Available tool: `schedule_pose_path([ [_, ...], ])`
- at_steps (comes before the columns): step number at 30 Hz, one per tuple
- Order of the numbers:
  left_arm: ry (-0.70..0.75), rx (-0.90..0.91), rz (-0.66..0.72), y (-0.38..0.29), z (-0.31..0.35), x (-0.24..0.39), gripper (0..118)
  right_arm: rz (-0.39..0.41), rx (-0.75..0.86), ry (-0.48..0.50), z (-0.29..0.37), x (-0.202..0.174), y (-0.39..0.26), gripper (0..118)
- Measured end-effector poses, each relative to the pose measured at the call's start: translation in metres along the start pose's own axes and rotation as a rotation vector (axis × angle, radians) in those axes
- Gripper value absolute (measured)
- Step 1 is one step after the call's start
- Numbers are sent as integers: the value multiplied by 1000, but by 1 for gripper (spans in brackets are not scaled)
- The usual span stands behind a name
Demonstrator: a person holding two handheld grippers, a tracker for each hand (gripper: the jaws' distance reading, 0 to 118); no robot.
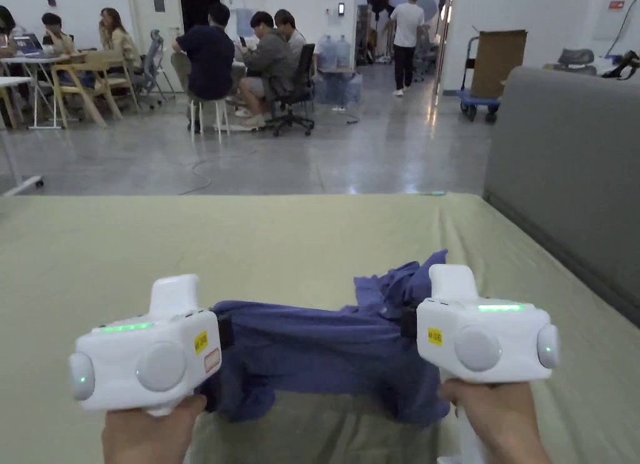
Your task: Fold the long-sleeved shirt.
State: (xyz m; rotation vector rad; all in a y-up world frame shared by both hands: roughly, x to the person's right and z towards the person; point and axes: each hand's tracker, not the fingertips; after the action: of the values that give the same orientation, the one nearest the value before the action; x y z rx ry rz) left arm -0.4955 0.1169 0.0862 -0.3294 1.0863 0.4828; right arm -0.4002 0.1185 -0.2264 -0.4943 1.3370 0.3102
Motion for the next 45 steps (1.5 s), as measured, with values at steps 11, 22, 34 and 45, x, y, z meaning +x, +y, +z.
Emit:
schedule_pose_path([
  [11,23,-406,140,-254,75,-32,0,-23,-482,5,65,-9,-255,4],
  [22,19,-139,43,-184,141,-27,118,-17,-88,-40,152,13,-164,96],
  [34,-8,-147,55,-176,135,-23,0,-41,-216,-64,117,32,-154,24],
  [45,6,-187,38,-148,58,-37,0,-81,-460,-92,-50,40,-140,89],
])
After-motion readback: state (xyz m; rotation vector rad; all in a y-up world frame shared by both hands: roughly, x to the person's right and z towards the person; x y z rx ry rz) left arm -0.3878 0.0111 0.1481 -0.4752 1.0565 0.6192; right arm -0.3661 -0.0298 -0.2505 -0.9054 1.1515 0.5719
